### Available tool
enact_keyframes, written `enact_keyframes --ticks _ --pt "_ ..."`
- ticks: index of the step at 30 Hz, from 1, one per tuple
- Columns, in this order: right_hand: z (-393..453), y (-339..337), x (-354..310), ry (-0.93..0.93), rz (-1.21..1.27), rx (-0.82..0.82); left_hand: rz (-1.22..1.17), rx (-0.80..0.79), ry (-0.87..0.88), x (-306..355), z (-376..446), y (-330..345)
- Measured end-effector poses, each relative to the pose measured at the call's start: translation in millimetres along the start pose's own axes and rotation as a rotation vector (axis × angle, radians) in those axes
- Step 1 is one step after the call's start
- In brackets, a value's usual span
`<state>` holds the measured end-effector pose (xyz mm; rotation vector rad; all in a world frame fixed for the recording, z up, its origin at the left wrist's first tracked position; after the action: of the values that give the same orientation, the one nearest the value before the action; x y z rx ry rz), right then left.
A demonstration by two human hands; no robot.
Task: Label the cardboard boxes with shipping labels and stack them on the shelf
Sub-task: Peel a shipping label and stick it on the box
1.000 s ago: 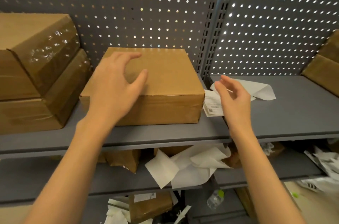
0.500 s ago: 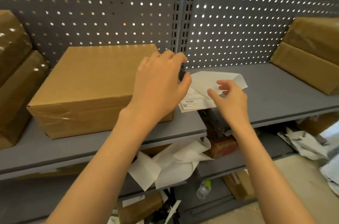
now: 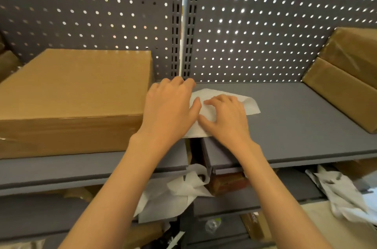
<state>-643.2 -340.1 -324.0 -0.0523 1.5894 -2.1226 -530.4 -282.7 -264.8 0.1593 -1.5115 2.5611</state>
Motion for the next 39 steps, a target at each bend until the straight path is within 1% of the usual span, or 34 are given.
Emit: enact_keyframes --ticks 6,8,11,13,15,19,22,25,30,35,39 --pt "1.6 1.5 14.7 -0.064 0.122 -0.018 -0.034 -0.071 -0.093 3.2 -1.8 36.3" --pt "1.7 -0.8 18.3 -0.054 0.205 0.005 -0.064 -0.096 -0.125 0.4 -4.3 45.2" --pt "2.0 -10.8 22.0 -0.051 0.354 0.082 -0.141 -0.121 -0.179 -5.8 -5.9 54.3" --pt "1.8 -19.4 25.4 -0.035 0.48 0.129 -0.268 -0.118 -0.23 -11.4 -5.5 57.5" --pt "1.9 -27.4 28.6 -0.008 0.572 0.138 -0.438 -0.089 -0.262 -14.3 -3.5 57.6" --pt "2.4 -51.8 32.1 0.031 0.761 0.172 -0.758 0.006 -0.3 -15.5 4.5 48.1" --pt "6.8 -71.3 29.5 0.024 0.88 0.198 -0.873 0.071 -0.29 -16.3 11.3 36.3" --pt "13.7 -84.4 26.3 0.019 0.978 0.192 -0.958 0.102 -0.226 -14.2 21.2 23.9" --pt "21.9 -93.2 29.3 0.034 1.007 0.171 -1.062 0.141 -0.119 -4.4 37.3 8.1" --pt "21.9 -92.5 37.0 0.057 1.076 0.131 -1.125 0.207 -0.122 -4.6 44.6 6.9" --pt "26.0 -90.3 39.2 -0.018 1.077 0.086 -1.135 0.19 -0.09 -1.5 50.7 7.4"
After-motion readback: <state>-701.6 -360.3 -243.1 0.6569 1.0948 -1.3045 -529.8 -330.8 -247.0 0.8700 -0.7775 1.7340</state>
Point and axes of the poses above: each hand's wrist, its own z-axis towards the middle knuckle, its own y-axis out of the palm, x = y × z, the point moved 7 cm from there along z, towards the middle knuckle, and after that the axes turned 2 degrees about -x, right-handed, at the moved point
